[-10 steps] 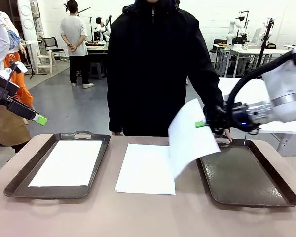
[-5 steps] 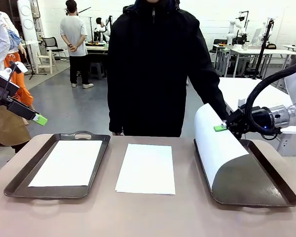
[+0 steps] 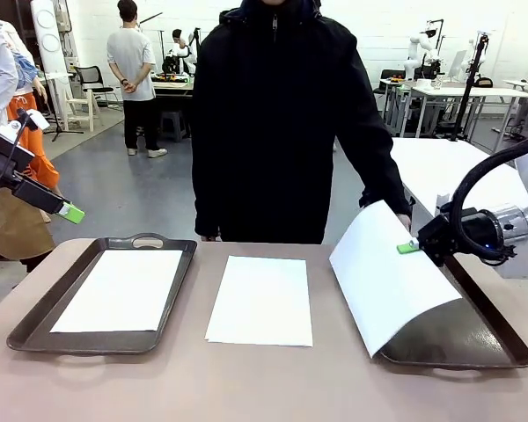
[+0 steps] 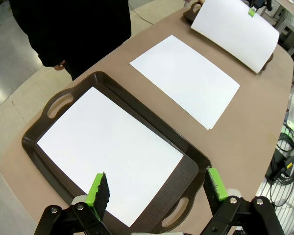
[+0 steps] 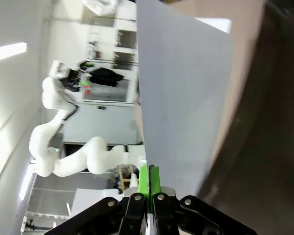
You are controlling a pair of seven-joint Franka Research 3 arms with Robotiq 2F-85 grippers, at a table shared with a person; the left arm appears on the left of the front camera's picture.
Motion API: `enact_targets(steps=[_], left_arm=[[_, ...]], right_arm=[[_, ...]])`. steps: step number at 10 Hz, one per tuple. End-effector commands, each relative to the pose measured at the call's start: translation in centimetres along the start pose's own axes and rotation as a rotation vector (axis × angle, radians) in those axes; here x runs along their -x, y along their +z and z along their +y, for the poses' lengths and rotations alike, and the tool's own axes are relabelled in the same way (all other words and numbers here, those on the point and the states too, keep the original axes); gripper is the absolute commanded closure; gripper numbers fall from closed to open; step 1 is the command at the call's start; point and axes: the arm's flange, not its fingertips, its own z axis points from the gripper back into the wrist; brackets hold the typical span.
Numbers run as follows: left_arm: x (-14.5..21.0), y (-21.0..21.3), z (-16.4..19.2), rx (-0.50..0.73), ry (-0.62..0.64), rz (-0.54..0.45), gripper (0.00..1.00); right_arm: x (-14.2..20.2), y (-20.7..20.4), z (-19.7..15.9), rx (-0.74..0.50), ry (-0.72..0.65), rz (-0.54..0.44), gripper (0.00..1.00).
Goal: Sort the A4 documents.
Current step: Place the A4 Paper in the designated Handle tray.
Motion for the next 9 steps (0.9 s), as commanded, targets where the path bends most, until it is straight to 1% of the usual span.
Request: enact_targets(steps=[1, 3, 7, 8, 9], left_arm=[[0.1, 0.0, -0.1, -0.003, -0.013, 0.009, 0.00], [0.1, 0.0, -0.1, -0.003, -0.013, 0.009, 0.00], [0.1, 0.0, -0.1, -0.003, -0.013, 0.009, 0.00], [0.1, 0.0, -0.1, -0.003, -0.013, 0.009, 0.00], [0.1, 0.0, -0.1, -0.003, -0.013, 0.009, 0.00]], right_arm=[[0.7, -0.3, -0.6, 0.201, -0.026, 0.042, 0.99], [1.0, 0.0, -1.6, 0.334, -0.030, 0.053, 0.99], [1.2, 2.6, -1.7, 0.581, -0.083, -0.086, 0.99], [1.5, 3.1, -1.6, 0.632, -0.097, -0.093, 0.99], [1.7, 3.4, -1.6, 0.655, -0.108, -0.095, 0.99]])
